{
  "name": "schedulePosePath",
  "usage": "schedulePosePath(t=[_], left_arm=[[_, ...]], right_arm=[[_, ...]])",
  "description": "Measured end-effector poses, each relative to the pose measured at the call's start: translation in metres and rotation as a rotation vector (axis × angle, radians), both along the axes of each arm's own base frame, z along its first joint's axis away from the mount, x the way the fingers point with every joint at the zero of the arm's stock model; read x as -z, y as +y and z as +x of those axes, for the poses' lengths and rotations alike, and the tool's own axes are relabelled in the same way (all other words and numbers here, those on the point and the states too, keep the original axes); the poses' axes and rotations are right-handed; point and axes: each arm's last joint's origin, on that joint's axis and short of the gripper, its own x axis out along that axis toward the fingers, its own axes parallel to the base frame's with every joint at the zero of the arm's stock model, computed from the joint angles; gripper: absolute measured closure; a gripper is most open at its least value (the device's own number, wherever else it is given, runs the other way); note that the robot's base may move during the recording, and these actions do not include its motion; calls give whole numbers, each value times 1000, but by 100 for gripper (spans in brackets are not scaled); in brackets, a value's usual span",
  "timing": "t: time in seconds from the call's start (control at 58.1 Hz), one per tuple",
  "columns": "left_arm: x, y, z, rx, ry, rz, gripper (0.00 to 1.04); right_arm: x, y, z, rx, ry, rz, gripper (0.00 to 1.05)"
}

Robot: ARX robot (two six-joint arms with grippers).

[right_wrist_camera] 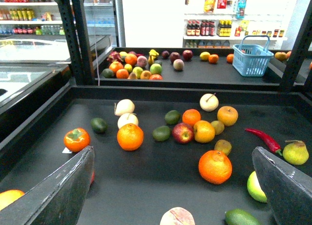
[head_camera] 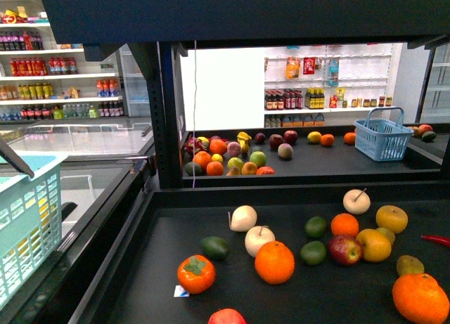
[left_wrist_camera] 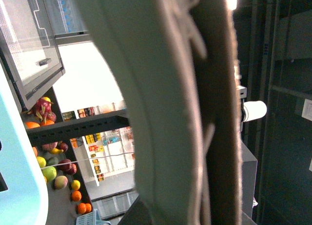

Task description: Pick lemon from shelf

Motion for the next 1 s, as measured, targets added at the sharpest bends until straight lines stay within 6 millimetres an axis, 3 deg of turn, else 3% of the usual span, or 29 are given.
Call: schedulePosePath(t=[0.052, 0.344, 0.465, 0.517, 0.758, 0.999], left_arm=[[2, -2, 1, 4, 20, -5, 97], [9, -9, -1, 13, 41, 0, 48], [4, -9, -3, 7, 98, -14, 16], [1, -9, -4, 1, 128, -8, 7], [-8, -9, -9, -14, 271, 19, 8], [-29, -11, -16, -24, 280, 68, 8]], right_arm=[[0, 0, 0, 0, 0, 0, 7], [0, 0, 0, 0, 0, 0, 7], [0, 0, 0, 0, 0, 0, 7], [0, 0, 0, 0, 0, 0, 7], [0, 0, 0, 0, 0, 0, 7], [0, 0, 0, 0, 0, 0, 7]])
